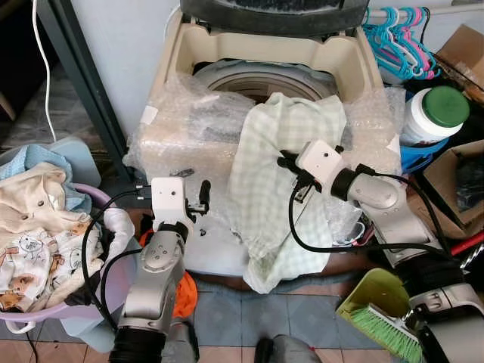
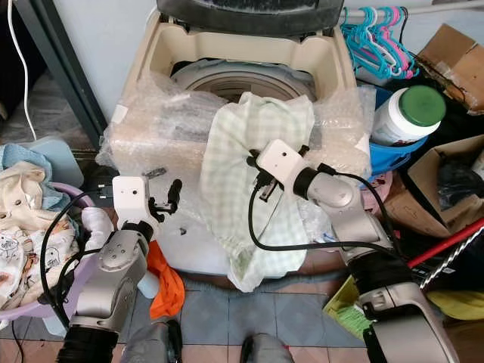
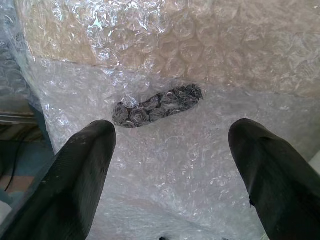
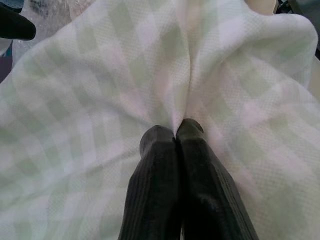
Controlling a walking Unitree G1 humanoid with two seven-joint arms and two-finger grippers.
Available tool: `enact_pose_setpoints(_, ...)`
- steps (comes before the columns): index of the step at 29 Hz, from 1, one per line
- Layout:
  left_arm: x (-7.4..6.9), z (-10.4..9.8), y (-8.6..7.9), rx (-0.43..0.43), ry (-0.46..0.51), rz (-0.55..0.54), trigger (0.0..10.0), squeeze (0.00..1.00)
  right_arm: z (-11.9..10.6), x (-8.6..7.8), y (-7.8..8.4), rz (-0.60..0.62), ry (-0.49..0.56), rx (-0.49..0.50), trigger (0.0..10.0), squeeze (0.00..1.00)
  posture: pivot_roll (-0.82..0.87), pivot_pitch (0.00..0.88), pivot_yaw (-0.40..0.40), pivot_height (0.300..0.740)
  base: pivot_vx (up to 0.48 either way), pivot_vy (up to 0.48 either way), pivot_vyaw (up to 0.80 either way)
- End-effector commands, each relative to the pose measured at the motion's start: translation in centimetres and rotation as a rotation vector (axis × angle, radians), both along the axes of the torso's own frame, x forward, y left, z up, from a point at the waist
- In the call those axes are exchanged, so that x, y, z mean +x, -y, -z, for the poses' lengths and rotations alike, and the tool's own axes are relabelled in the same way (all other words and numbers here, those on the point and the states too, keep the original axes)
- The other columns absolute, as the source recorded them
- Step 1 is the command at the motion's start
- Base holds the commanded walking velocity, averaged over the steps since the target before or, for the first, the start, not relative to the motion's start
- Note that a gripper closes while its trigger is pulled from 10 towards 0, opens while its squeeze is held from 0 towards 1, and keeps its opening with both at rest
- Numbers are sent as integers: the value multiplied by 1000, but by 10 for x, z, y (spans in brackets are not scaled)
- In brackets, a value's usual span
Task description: Clothes washing
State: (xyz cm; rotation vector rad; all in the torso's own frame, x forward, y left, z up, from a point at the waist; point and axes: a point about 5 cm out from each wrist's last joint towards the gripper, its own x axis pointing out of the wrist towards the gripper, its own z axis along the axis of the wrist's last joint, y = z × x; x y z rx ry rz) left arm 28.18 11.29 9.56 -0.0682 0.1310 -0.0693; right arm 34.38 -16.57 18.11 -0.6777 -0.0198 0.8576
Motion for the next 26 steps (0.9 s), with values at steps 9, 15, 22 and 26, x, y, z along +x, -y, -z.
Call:
enact_pose_setpoints(9,3,-1,3,-4,7,1,10000,0,-117,37,50,94,169,-1,0,0,-67,75,-53,740,0,0,0)
enact_pose_setpoints(15,8,-3,7,-8,14,9,10000,0,-165,49,38,230,482,-43,0,0,-74,71,-51,740,0,0,0)
enact_pose_setpoints(22,10,-4,10,-12,24,4,10000,0,-230,42,7,314,959,88,0,0,-72,66,-61,740,0,0,0)
enact_pose_setpoints(26,9,-4,11,-17,25,-5,10000,0,-162,55,-25,126,816,-177,10000,0,-71,69,-61,740,0,0,0)
